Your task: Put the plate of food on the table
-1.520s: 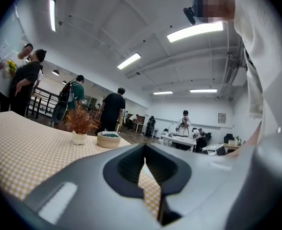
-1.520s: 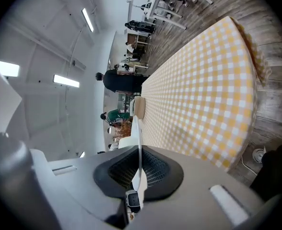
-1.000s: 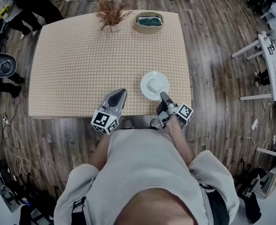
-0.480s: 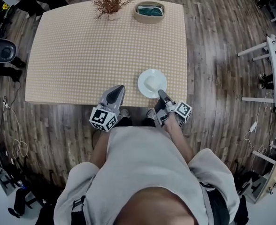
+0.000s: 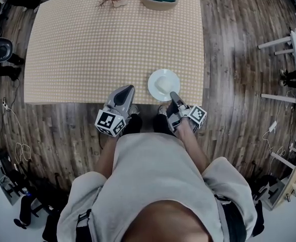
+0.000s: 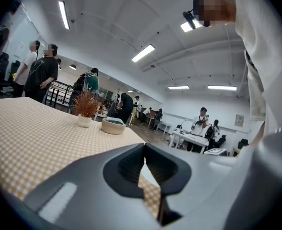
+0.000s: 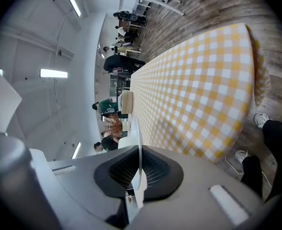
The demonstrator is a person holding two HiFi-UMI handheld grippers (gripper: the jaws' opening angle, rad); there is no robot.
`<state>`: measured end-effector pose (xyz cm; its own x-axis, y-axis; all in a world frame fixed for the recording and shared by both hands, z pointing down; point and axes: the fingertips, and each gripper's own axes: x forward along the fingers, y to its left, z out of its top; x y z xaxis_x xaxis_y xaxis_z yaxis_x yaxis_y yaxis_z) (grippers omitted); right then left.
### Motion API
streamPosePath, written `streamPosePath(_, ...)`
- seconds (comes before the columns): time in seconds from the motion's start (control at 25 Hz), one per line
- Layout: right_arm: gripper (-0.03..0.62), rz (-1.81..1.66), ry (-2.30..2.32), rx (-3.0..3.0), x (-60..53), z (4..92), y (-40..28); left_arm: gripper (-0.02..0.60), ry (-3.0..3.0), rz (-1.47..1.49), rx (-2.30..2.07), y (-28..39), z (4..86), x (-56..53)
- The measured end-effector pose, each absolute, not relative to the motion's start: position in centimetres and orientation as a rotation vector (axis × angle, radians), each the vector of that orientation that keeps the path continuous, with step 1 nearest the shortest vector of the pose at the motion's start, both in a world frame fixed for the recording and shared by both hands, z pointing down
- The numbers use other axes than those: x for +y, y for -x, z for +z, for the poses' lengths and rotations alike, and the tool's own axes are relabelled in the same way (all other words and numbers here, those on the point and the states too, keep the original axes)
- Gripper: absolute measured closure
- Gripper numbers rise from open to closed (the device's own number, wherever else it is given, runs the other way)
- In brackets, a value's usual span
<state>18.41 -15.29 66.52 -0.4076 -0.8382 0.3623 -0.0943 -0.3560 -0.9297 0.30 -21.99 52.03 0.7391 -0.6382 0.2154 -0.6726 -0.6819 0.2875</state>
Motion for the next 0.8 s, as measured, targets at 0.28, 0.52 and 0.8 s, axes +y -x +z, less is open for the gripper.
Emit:
streamPosePath(0.28, 0.585, -1.842, 1.268, 1.345, -14.0, 68.1, -18.2, 0.572, -2.553, 0.168, -0.991, -0.5, 54.2, -21.1)
streamPosePath(0.52, 0.583, -1.855, 1.27, 1.334, -13.6, 69.0, -18.2, 0.571, -2.53, 0.182, -0.988, -0.4, 55.1, -20.5)
streamPosePath(0.8, 0.583, -1.853, 1.26, 1.352, -14.4, 69.6, -18.2, 0.572, -2.499, 0.19, -1.026, 0.7, 55.8, -20.0)
